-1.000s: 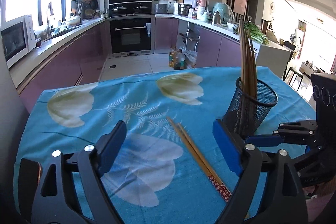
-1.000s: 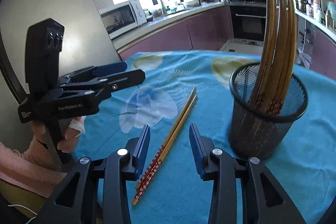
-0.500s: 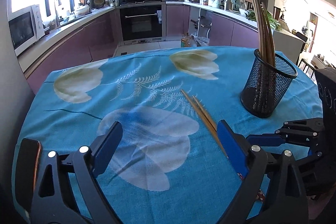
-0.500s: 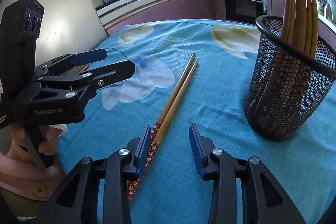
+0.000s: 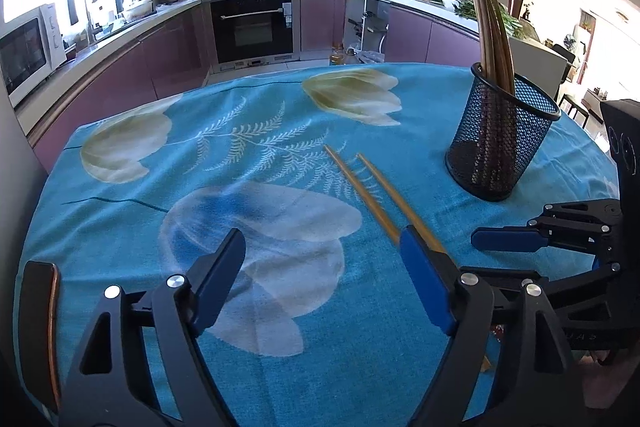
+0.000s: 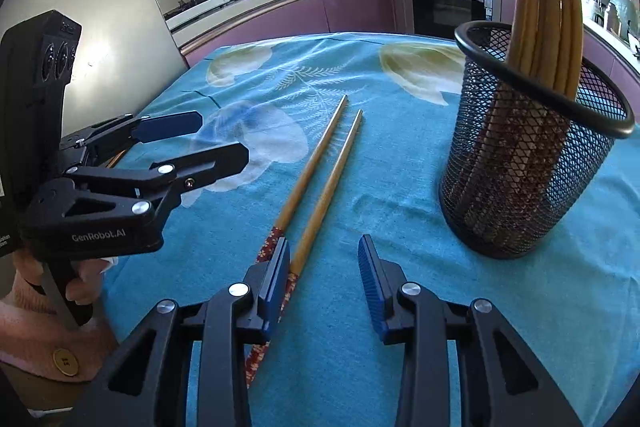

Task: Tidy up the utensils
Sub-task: 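Lower the right gripper onto one of the last two chopsticks and close while the left gripper grasps the other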

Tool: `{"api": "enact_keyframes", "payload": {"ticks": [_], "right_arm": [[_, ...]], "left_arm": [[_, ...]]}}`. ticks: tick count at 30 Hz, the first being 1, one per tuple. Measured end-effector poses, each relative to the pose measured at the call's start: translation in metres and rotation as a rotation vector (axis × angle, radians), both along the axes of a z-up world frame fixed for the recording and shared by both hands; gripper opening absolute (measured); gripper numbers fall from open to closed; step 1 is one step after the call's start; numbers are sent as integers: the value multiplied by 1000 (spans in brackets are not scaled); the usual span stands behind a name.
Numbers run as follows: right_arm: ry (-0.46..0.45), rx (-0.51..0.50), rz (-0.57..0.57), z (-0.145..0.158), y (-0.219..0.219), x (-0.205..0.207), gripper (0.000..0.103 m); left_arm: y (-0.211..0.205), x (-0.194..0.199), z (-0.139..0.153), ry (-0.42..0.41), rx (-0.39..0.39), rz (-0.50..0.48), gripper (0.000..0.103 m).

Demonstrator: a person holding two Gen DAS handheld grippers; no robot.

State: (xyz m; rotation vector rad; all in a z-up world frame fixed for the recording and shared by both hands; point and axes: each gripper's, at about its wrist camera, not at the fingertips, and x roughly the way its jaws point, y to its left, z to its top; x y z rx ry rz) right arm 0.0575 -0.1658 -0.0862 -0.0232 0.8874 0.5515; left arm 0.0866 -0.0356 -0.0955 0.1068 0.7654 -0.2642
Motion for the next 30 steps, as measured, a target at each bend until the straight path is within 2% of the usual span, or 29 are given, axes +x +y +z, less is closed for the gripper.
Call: {"api": "enact_keyframes", "payload": {"ticks": [7,16,26,30], "right_arm": [[1,-7,-16,0,-7,1,34],[5,-3,-18,0,-8,3,34],[-1,-6,-17,0,-8,8,34],[-3,-8,-21,0,-7,10,34]], "left_arm": [[-20,11,-10,61,38,-64,73],[-38,21,-25,129,64,-106,62],[-31,21,-26,157,41,-108,28],[-26,15,-26,164,24,-92,23]]}}
